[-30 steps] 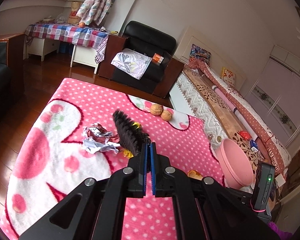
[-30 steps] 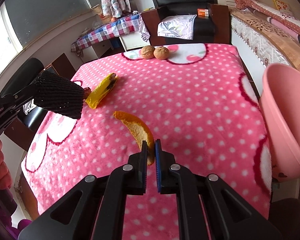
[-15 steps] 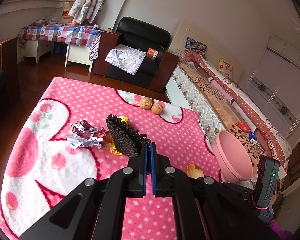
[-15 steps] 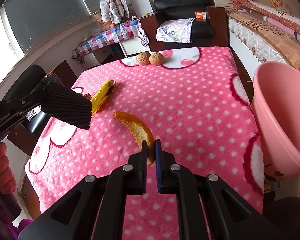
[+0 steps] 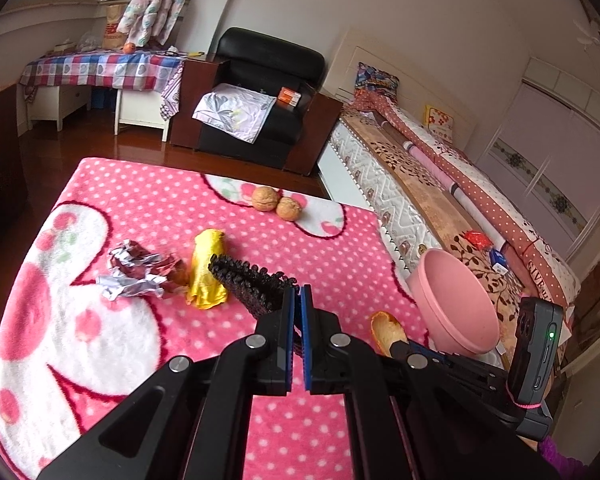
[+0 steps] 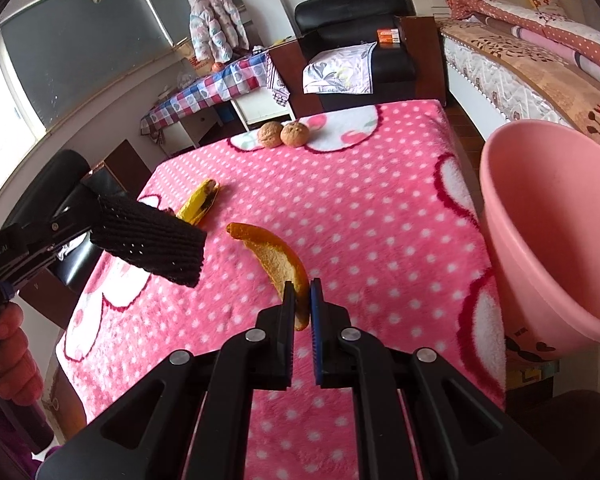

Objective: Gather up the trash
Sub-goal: 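Carry the black mesh and orange peel over the pink bucket and lower them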

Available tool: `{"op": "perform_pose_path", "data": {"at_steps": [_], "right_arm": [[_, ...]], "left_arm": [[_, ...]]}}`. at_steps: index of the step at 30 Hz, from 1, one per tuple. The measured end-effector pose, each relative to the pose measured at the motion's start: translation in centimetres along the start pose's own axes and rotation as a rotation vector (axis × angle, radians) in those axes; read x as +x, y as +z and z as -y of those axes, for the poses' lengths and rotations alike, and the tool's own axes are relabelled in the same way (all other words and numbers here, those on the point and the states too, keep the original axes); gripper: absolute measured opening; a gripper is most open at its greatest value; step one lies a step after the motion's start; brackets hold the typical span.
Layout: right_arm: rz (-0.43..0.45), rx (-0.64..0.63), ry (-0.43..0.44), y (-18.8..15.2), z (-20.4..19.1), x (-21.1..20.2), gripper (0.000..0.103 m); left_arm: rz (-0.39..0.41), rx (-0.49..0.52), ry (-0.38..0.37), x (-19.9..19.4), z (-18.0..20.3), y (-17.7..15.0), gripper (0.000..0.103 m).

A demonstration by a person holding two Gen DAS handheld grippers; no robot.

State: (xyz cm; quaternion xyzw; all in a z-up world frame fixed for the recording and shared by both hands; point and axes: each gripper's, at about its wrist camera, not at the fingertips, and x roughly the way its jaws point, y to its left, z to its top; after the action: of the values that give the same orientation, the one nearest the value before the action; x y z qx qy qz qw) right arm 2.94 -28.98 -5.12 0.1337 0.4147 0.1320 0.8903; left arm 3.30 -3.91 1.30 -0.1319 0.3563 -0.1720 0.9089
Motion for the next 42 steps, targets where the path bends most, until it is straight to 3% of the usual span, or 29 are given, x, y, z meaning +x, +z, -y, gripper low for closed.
{"op": "perform_pose_path", "data": {"at_steps": [18,29,42], "right_arm": [[0.124,0.086,-0.072,1.7,4.8,-3.5,0.008],[0.233,0.222,-0.222,3.4,11.7,-7.5,0.008],[0.231,0.319,-0.308,2.9,17.4,-8.2,0.008]], "left_arm": [[-0.017,0.122,-0.088,2.9,6.7,1.7,0.002],[-0.005,0.261,-0.223,5.4,15.0,3.3,0.002],[-0.035,0.411,-0.307,10.0,23.9,2.7,0.002]]}}
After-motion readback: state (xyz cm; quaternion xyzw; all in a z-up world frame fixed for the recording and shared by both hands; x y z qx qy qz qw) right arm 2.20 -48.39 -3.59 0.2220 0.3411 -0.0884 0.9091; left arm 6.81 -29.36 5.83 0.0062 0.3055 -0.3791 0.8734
